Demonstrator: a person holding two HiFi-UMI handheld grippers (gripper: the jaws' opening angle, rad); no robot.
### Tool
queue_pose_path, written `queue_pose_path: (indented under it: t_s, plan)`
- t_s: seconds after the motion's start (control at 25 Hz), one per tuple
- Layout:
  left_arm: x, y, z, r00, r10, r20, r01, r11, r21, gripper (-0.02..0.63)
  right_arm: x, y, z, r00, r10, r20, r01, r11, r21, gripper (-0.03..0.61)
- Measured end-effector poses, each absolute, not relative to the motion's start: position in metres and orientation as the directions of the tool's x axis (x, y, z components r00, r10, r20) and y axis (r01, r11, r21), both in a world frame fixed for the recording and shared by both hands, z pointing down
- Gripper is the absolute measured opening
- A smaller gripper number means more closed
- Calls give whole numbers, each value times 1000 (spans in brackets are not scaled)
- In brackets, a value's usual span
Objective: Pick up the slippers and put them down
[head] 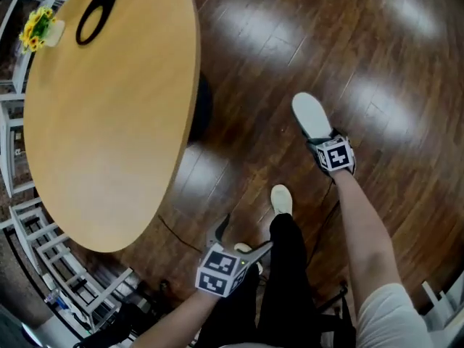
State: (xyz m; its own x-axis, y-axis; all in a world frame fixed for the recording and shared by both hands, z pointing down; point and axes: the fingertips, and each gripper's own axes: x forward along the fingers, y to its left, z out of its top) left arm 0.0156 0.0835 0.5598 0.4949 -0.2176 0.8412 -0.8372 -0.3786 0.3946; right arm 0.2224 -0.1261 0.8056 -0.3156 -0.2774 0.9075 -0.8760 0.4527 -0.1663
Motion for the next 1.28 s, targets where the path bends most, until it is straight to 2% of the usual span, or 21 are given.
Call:
queue_pose_path:
  t_s: [0.32, 0.48, 0.64, 0.92, 1.28]
  plan:
    - [26, 45, 726, 471, -167, 866, -849, -352, 394, 551, 230, -140, 1006, -309, -255, 916, -889, 420, -183, 475]
    - [28, 23, 802, 462, -157, 873, -858, -329, 395, 551, 236, -142, 1066, -306, -262, 915, -910, 363, -200, 499]
    - [34, 18, 842, 465, -153, 872, -866, -286, 411, 551, 243, -124, 1105, -311, -232, 922, -911, 347, -220, 503]
    - [50, 16, 849, 470, -149, 870, -864, -278, 419, 551, 255, -110, 1096, -316, -234, 919, -918, 319, -235, 503]
    - [62, 8, 787, 471, -155, 868, -861, -296, 414, 551, 255, -85, 1007, -362, -200, 910, -898, 335, -283, 502]
